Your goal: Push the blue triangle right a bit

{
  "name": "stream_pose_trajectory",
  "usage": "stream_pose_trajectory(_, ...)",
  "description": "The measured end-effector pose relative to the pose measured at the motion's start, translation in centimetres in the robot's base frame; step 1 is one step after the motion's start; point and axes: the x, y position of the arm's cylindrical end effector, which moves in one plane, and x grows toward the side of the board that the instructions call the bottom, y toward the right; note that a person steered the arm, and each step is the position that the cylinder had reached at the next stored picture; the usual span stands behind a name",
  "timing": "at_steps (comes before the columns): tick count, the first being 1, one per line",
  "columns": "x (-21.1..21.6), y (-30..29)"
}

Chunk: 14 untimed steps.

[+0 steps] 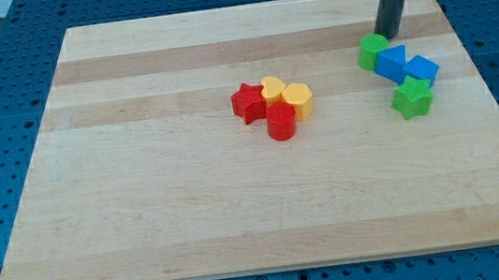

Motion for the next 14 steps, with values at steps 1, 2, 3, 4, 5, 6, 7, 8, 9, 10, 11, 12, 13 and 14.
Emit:
stream_pose_trajectory(1, -0.1, -0.1)
stream_pose_trajectory(2, -1.1, -2.6)
stream_pose_trajectory(3, -1.6, -7.0)
stream_pose_trajectory(4, -1.4, -11.2)
stream_pose_trajectory(5, 0.2, -13.1)
stream_pose_trajectory(6, 2.9, -12.5)
stream_pose_trajectory(7, 5.0, -12.2)
stream_pose_trajectory(8, 6.3, -11.1)
stream_pose_trajectory(9, 7.7, -8.4)
stream_pose_trajectory(10, 8.3, -6.8)
stream_pose_trajectory(11, 7.9, -6.5)
stream_pose_trajectory(12, 7.0, -6.4)
stream_pose_trajectory(13, 6.9, -5.3)
stream_pose_trajectory(14, 6.9, -3.6)
